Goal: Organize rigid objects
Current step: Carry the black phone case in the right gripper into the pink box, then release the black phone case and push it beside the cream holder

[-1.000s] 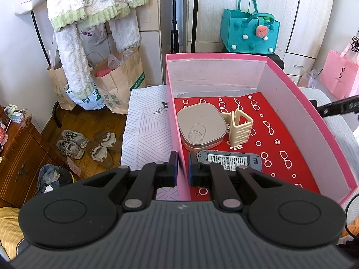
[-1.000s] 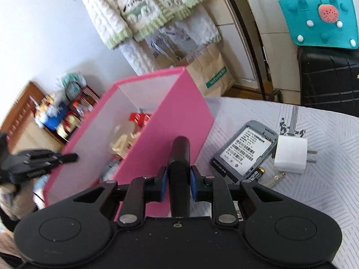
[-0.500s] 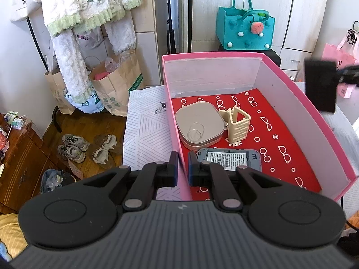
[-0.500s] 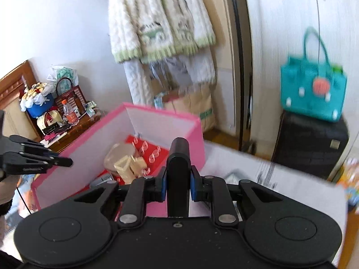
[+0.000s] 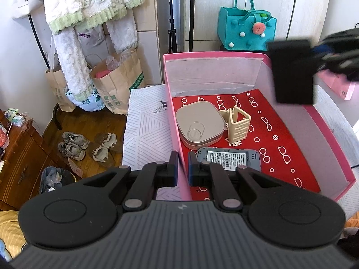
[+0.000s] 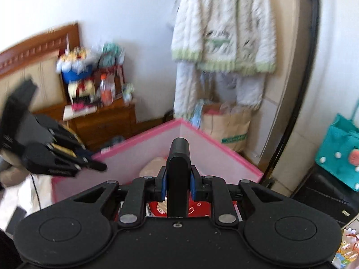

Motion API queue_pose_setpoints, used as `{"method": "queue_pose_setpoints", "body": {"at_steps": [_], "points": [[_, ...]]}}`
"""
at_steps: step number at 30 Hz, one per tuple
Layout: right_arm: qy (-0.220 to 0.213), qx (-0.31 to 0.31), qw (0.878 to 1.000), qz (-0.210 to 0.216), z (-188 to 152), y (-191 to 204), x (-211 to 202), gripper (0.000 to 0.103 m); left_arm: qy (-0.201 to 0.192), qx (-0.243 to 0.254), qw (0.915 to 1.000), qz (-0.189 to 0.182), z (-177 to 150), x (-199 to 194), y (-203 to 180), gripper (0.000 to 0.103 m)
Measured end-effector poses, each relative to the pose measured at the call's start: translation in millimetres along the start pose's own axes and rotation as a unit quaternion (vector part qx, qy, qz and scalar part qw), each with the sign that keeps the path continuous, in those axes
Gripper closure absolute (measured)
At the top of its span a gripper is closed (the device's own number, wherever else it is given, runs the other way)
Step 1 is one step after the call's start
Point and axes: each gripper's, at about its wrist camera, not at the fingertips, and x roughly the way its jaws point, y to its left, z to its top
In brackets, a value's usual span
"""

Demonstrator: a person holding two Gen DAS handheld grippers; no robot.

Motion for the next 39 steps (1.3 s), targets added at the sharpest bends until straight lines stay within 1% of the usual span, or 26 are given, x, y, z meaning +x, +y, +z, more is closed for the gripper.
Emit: {"method": "queue_pose_setpoints", "body": {"at_steps": [2,4,6,8,10,12,13,16,18,20,22,23,24,25,26,29,32,34,36,39], "points": [[0.024,-0.038,0.998,-0.033,-0.2,3.6,27.2,0.080,0.000,-0.001,1.0000,0.001,-0.4,0.0,-0.2,0.095],[0.043,-0.073,0.994,-0.062,1.3,6.6,46.9,0.080,0.001,-0.002,1.0000,0.001,-0.7,0.2,-0.2,0.095],[0.058,-0.119,0.986,-0.104,1.2,11.5,63.3,0.080,0.001,-0.002,1.0000,0.002,-0.6,0.2,-0.6,0.095],[0.068,-0.176,0.971,-0.148,-0.4,18.9,77.5,0.080,0.002,-0.002,1.0000,0.001,-0.6,0.2,-0.5,0.095],[0.080,-0.200,0.963,-0.160,0.4,21.0,86.5,0.081,0.002,-0.002,1.0000,0.001,-0.7,0.4,-0.6,0.095],[0.092,-0.234,0.951,-0.182,-3.0,23.8,97.2,0.081,0.004,-0.002,1.0000,0.002,-0.7,1.2,-0.5,0.095],[0.099,-0.242,0.947,-0.188,-4.6,23.5,100.8,0.081,0.005,-0.002,1.0000,0.002,-0.6,1.9,-0.6,0.095],[0.117,-0.249,0.944,-0.180,-4.7,22.4,106.1,0.081,0.006,-0.001,1.0000,0.004,-0.9,2.3,-0.8,0.095],[0.131,-0.258,0.943,-0.164,-7.2,22.2,105.0,0.082,0.006,-0.001,1.0000,0.003,-0.5,2.8,-0.7,0.095],[0.143,-0.249,0.946,-0.151,-11.5,22.2,101.2,0.077,0.007,-0.002,1.0000,0.003,-0.3,2.7,-1.1,0.095],[0.147,-0.239,0.948,-0.148,-14.2,19.7,97.5,0.060,0.008,-0.001,1.0000,0.004,-0.3,2.5,-1.4,0.095],[0.144,-0.230,0.952,-0.141,-14.7,17.6,92.6,0.055,0.007,-0.001,1.0000,0.004,-0.2,2.4,-1.3,0.095],[0.138,-0.216,0.958,-0.131,-14.4,15.0,85.8,0.049,0.007,-0.001,1.0000,0.004,-0.1,2.5,-1.3,0.095],[0.133,-0.198,0.964,-0.121,-14.9,12.7,78.7,0.044,0.007,0.000,1.0000,0.004,0.1,2.6,-1.3,0.095],[0.126,-0.169,0.972,-0.104,-13.2,8.5,68.0,0.043,0.007,-0.001,1.0000,0.004,-0.1,2.5,-1.1,0.095],[0.100,-0.104,0.988,-0.061,-13.2,-1.5,40.1,0.039,0.007,-0.002,1.0000,0.002,0.3,2.1,-0.4,0.095],[0.068,-0.040,0.996,-0.031,-16.7,-11.2,8.9,0.039,0.007,-0.002,1.0000,0.001,0.1,1.8,0.0,0.095],[0.048,0.004,0.999,-0.014,-20.7,-18.6,-10.6,0.038,0.007,-0.002,1.0000,0.002,0.4,2.0,-0.2,0.095],[0.025,0.046,0.999,0.001,-28.1,-25.7,-32.0,0.037,0.007,-0.001,1.0000,0.002,0.7,2.2,0.1,0.095],[0.002,0.101,0.995,0.004,-37.8,-40.9,-48.9,0.037,0.006,0.000,1.0000,0.001,0.9,2.1,0.4,0.095]]}}
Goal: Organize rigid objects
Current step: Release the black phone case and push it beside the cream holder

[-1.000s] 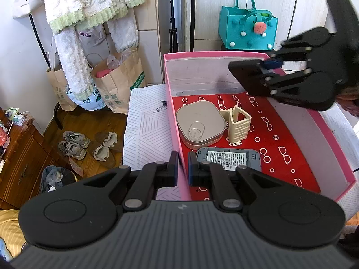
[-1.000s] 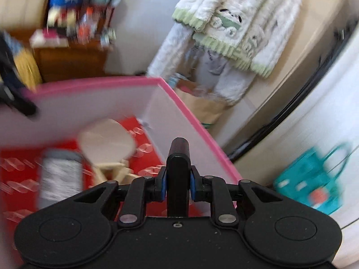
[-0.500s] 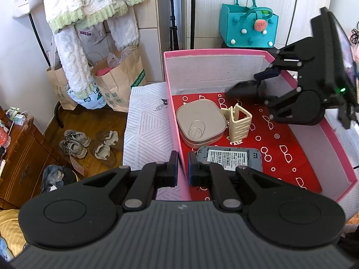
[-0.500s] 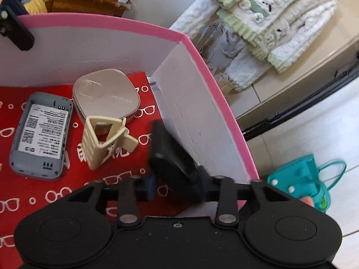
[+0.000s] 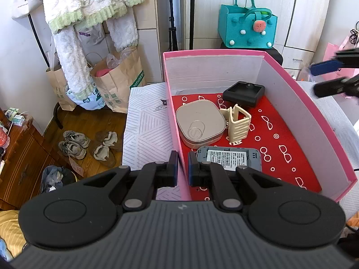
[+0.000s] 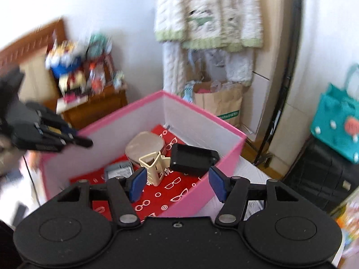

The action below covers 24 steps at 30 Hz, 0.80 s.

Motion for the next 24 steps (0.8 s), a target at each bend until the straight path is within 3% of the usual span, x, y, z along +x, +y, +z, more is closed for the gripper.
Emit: {"method": "queue_pose_setpoints", "body": {"at_steps": [6,8,10,11,13,19,24], "points": [[0.009,0.051,0.998,-0.018,-32.9,-18.1,-15.0,0.038,0.000,0.000,1.0000,0.000,0.0,0.0,0.1,0.095],[0.022,0.074,0.997,-0.027,-47.8,-23.9,-12.0,0.043,0.000,0.000,1.0000,0.000,-0.1,-0.1,0.1,0.095],[0.018,0.095,0.994,-0.050,-57.4,-25.6,-11.6,0.057,0.000,0.000,1.0000,0.000,-0.2,0.0,0.2,0.095],[0.016,0.089,0.995,-0.052,-59.9,-23.3,-11.9,0.060,0.000,0.000,1.0000,0.000,-0.4,0.0,0.3,0.095],[0.007,0.075,0.996,-0.041,-57.8,-16.9,-13.9,0.067,0.000,0.000,1.0000,0.001,0.0,0.0,0.2,0.095],[-0.011,0.007,0.999,0.038,-28.1,13.9,-3.3,0.067,0.001,0.000,1.0000,0.006,0.3,1.4,-2.4,0.095],[0.036,-0.045,0.996,0.070,7.6,37.0,54.2,0.067,-0.003,-0.005,1.0000,0.004,-0.8,0.1,-2.6,0.095]]}}
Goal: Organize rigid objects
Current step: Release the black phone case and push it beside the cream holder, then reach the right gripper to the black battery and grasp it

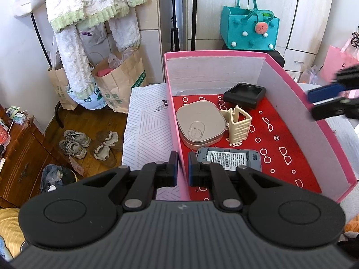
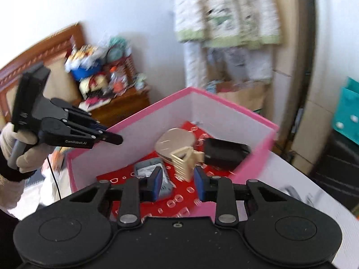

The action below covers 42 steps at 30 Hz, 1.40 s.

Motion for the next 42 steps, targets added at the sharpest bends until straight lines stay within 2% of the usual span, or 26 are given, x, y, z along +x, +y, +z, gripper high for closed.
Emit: {"method": "queue_pose_setpoints", "body": {"at_steps": [5,7,11,14,21,24,28,30,35,42], "points": [[0.075,-0.048,0.996,-0.025,35.0,6.7,66.5,0.066,-0.003,-0.007,1.0000,0.000,-1.6,-1.2,-0.2,0.095],[0.106,-0.048,0.993,-0.034,41.3,5.7,86.2,0.060,-0.002,-0.006,1.0000,0.000,-1.6,-0.9,0.0,0.095],[0.146,-0.038,0.987,-0.047,44.6,3.4,112.2,0.058,-0.001,-0.005,1.0000,-0.003,-1.0,-0.4,1.6,0.095],[0.150,-0.036,0.986,-0.057,40.3,4.4,115.4,0.060,-0.002,-0.005,1.0000,-0.006,-1.2,0.2,2.3,0.095],[0.153,-0.001,0.988,-0.012,31.3,3.2,100.1,0.063,-0.003,-0.005,0.9999,-0.010,-2.0,0.2,3.2,0.095],[0.145,0.020,0.989,0.002,29.0,2.3,99.0,0.063,-0.003,-0.005,0.9999,-0.010,-2.0,0.1,3.4,0.095],[0.127,0.066,0.989,0.049,26.9,-6.3,88.5,0.062,-0.005,-0.007,0.9999,-0.012,-1.9,-0.1,4.0,0.095],[0.107,0.069,0.991,0.050,27.0,-7.0,75.5,0.062,-0.005,-0.006,0.9999,-0.013,-1.5,0.0,4.3,0.095],[0.051,0.080,0.995,0.034,24.5,-11.8,23.1,0.062,-0.005,-0.002,0.9999,-0.015,-0.9,1.1,4.8,0.095],[0.002,0.101,0.995,-0.025,-1.5,-17.8,-43.1,0.060,-0.006,0.000,0.9998,-0.017,-3.9,0.5,5.7,0.094]]}}
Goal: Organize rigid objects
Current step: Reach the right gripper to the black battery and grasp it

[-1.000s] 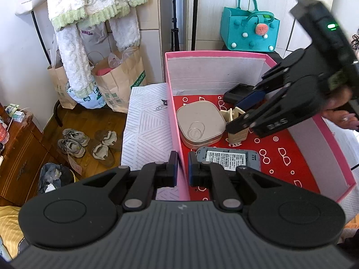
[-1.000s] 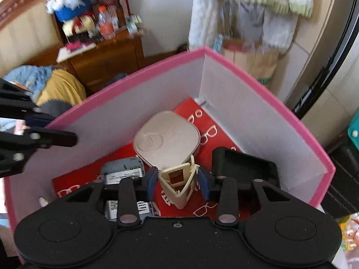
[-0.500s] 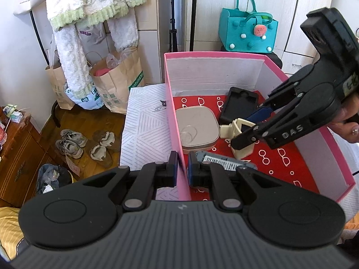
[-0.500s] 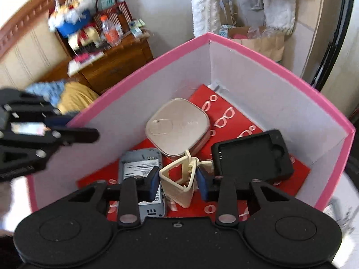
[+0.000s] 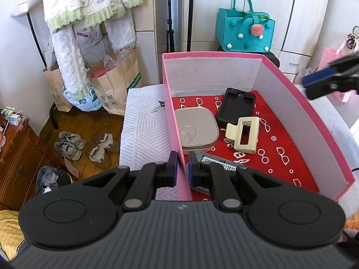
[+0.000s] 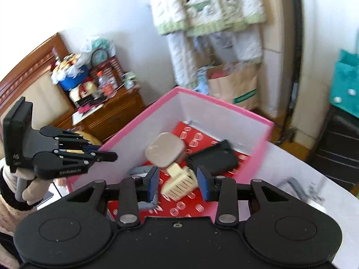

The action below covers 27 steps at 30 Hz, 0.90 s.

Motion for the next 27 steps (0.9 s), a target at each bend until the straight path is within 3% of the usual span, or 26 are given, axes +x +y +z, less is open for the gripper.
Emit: {"method": "queue_pose_setpoints", "body": {"at_steps": [7,17,20,25,27], "points": [[0.018,0.031,0.997,-0.064,-55.4,-17.7,-21.1,0.056,0.001,0.004,1.0000,0.001,-0.3,0.7,-0.6,0.094],[0.033,0.084,0.990,-0.111,-131.4,-16.9,20.6,0.053,0.001,0.003,1.0000,0.001,-0.6,0.8,-0.5,0.094],[0.022,0.070,0.988,-0.133,-146.2,-7.1,35.6,0.051,0.002,0.002,1.0000,0.001,-0.7,0.5,-0.4,0.094],[0.005,0.064,0.990,-0.127,-150.9,-1.1,42.7,0.038,0.002,0.004,1.0000,0.002,-0.7,0.0,-0.7,0.094],[0.001,0.040,0.990,-0.133,-153.1,0.8,44.3,0.039,0.003,0.003,1.0000,0.001,-0.4,0.0,-0.5,0.094]]}}
